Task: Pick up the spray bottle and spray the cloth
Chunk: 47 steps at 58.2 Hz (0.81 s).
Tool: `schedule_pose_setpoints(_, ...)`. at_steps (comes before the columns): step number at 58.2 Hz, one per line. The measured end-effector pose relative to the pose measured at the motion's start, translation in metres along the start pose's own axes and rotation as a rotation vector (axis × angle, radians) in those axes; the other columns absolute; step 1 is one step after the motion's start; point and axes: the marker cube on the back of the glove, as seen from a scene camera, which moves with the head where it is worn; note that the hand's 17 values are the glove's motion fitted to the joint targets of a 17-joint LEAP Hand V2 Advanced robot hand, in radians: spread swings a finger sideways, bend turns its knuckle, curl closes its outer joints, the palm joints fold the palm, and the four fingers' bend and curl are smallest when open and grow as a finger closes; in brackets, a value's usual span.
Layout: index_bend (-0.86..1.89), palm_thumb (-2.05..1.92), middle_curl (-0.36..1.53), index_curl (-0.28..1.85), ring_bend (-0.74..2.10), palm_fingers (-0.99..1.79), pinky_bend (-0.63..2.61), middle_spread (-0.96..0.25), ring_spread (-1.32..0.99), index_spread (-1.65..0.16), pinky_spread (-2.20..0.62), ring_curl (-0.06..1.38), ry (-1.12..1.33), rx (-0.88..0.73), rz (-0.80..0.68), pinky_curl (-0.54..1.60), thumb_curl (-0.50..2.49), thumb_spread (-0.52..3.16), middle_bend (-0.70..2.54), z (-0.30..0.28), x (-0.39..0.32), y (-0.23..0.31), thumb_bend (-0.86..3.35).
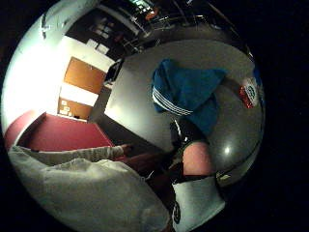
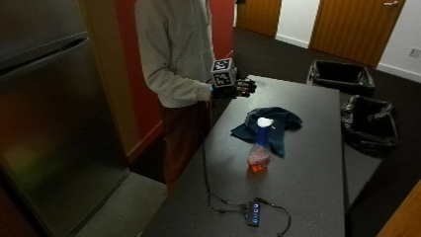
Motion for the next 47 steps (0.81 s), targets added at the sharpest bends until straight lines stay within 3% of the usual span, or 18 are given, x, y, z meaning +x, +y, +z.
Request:
schedule_pose_setpoints(14, 0.15, 0.81, 0.31, 0.30, 0.26, 0.39, 0.26, -0.08, -0.04, -0.37, 0.16, 0.27, -0.077, 0.226, 0.199, 0.33, 0.43, 0.93, 0.19, -0.029, 0.063, 0.024, -0.03)
schedule_pose_setpoints(26, 0.14, 0.79, 0.32, 0.29, 0.29, 0.39, 0.28, -0.08, -0.06, -0.36, 0.13, 0.29, -0.201, 0.321, 0.385, 0.34, 0.44, 0.93, 0.18, -0.041, 0.136, 0.038, -0.03)
schedule_pose_setpoints(47, 0.11, 0.72, 0.33, 0.24, 0.35, 0.34, 0.35, -0.08, -0.08, -0.35, 0.10, 0.31, -0.415, 0.427, 0.513, 0.37, 0.42, 0.92, 0.20, -0.008, 0.197, 0.022, -0.03)
